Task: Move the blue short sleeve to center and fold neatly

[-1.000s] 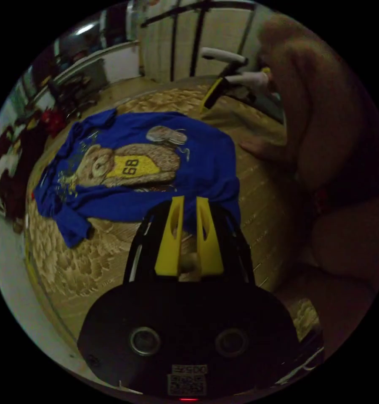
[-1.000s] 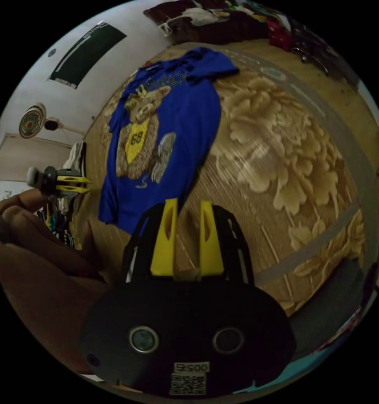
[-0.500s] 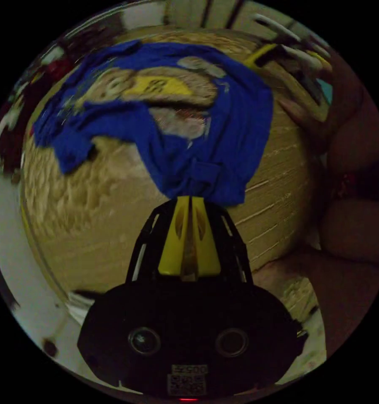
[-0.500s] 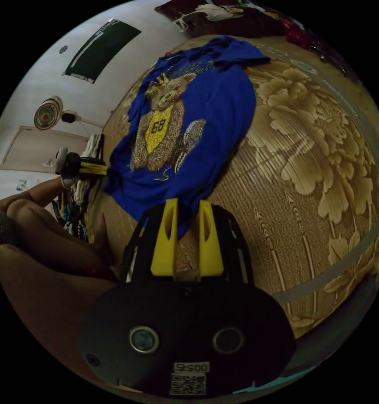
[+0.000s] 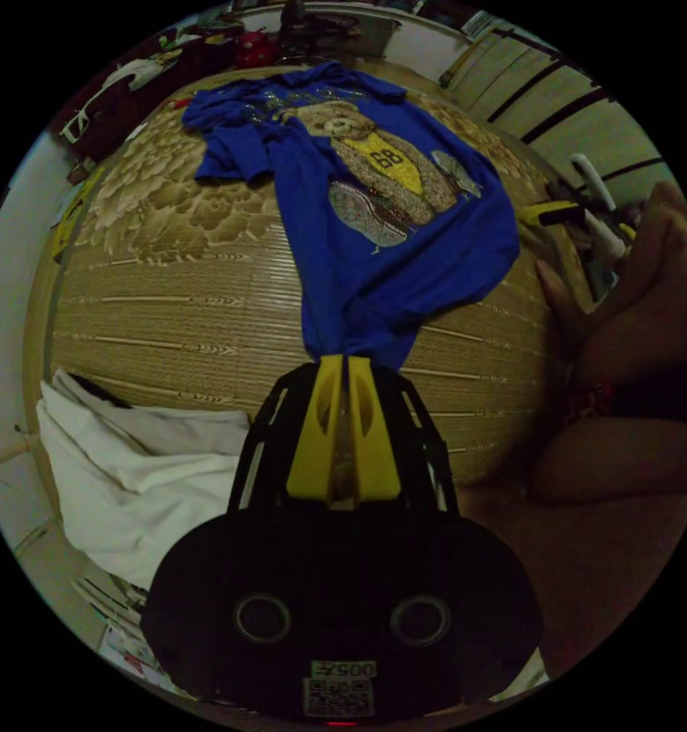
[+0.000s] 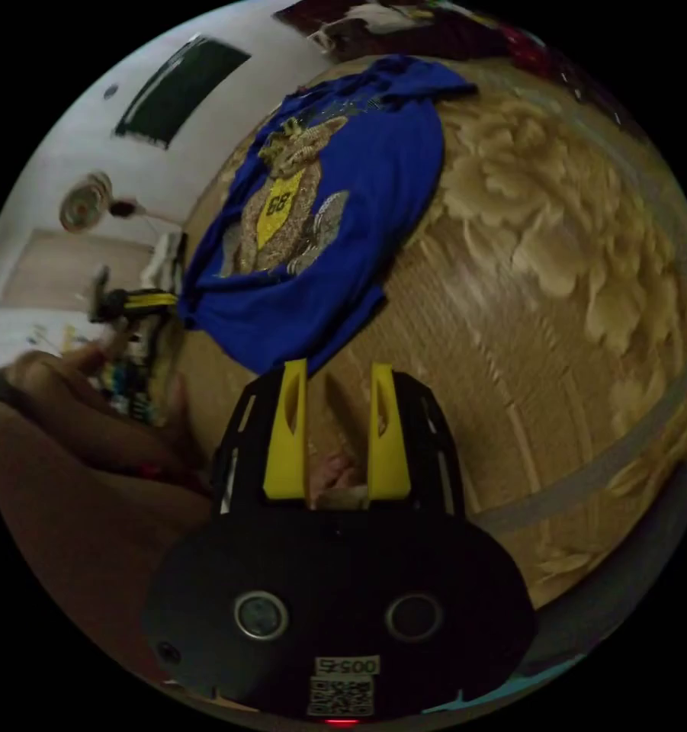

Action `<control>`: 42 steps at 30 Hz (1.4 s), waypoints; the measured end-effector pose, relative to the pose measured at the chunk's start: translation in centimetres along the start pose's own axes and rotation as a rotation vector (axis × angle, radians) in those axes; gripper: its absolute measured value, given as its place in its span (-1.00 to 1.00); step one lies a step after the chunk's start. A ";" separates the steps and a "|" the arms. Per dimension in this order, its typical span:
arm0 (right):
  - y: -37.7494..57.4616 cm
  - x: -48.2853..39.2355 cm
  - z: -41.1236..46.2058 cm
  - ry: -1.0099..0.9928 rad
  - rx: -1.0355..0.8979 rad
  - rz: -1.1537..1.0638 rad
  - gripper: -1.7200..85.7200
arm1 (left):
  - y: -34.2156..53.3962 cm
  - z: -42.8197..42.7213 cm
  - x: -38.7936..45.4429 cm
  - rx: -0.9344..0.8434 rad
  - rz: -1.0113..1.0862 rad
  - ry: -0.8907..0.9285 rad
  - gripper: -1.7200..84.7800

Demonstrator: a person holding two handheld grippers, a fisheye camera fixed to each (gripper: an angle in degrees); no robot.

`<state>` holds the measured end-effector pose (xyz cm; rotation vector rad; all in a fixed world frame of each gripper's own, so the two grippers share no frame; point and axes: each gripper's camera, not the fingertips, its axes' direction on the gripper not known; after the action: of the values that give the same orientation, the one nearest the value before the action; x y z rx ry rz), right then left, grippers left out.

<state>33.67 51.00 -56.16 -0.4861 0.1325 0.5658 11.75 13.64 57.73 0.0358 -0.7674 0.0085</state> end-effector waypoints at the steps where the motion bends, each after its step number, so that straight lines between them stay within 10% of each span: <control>1: -0.3 -0.3 -0.3 0.043 0.020 -0.023 -0.75 | -0.5 0.2 0.0 -0.006 0.000 -0.014 -0.92; 13: -3.2 0.3 -1.0 0.122 -0.029 -0.142 -0.97 | -6.5 0.8 -2.3 -0.066 0.017 0.083 -0.92; 33: 5.7 6.2 -9.1 0.076 -0.233 0.417 -0.98 | -11.8 -4.1 -1.5 -0.282 0.001 0.192 -0.96; 42: 0.1 5.0 -17.8 0.134 0.041 0.352 -0.98 | -17.1 -14.7 -3.7 0.093 -0.170 0.199 -0.96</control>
<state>37.98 44.96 -73.14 -0.4635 0.3619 0.8730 19.59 -2.93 44.09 0.1853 -0.5624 -0.1122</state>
